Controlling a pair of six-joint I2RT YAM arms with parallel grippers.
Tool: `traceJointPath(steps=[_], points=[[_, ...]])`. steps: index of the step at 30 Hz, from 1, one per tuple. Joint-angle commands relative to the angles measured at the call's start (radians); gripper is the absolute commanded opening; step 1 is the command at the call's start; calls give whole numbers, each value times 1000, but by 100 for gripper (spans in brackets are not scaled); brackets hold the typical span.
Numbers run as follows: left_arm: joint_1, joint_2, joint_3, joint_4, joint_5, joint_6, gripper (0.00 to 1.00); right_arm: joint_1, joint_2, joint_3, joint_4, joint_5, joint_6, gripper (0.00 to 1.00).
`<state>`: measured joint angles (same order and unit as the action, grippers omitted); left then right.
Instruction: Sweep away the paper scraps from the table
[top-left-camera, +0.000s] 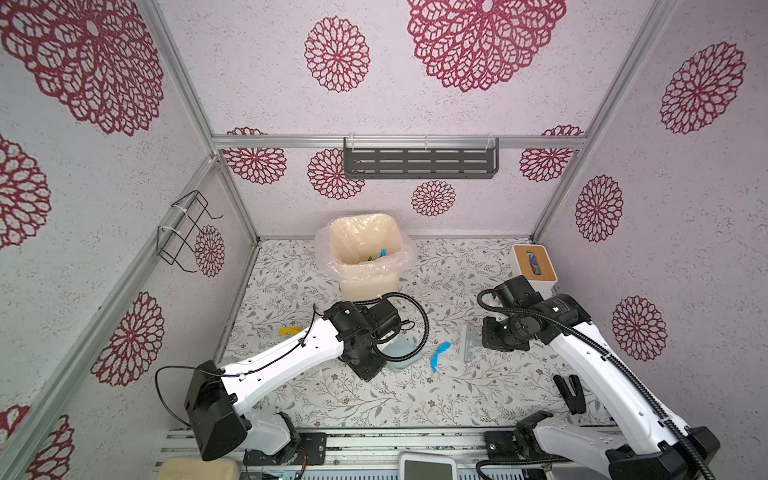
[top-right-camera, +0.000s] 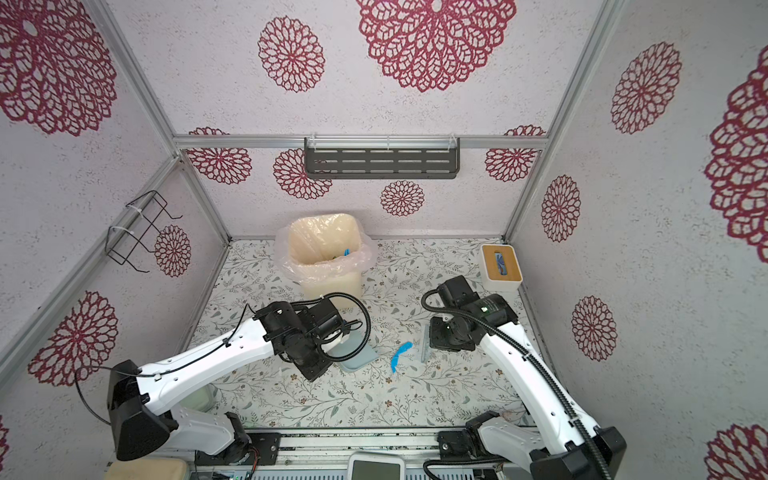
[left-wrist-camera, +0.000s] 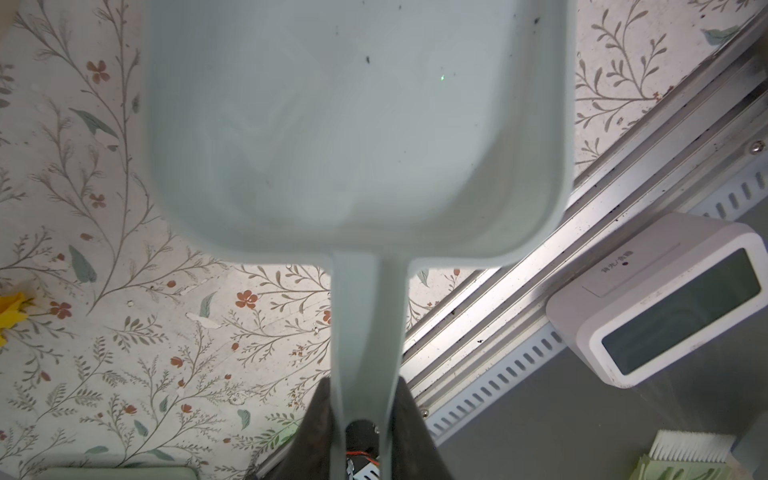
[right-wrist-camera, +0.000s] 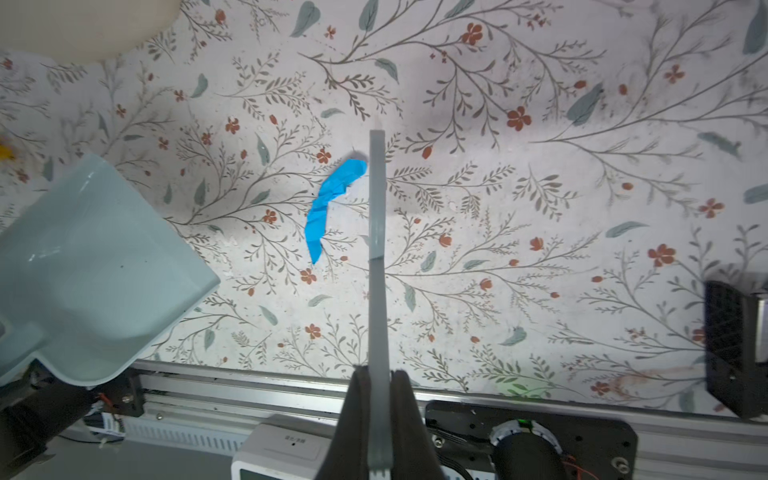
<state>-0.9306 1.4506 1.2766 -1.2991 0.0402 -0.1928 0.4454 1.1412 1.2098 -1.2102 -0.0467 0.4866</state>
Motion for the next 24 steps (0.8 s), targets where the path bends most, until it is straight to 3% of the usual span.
traceJointPath(steps=[1, 8, 17, 24], points=[[-31, 47, 6, 23, 7, -15, 0, -4, 30, 64, -58, 92, -83, 0], [-71, 119, 23, 12, -22, 9, 0, -5, 116, 139, -40, 130, -140, 0], [-136, 191, 8, 46, -78, 44, 0, -4, 196, 142, 35, 80, -186, 0], [-140, 213, -13, 132, -49, 34, 0, -6, 259, 202, -20, 123, -239, 0]])
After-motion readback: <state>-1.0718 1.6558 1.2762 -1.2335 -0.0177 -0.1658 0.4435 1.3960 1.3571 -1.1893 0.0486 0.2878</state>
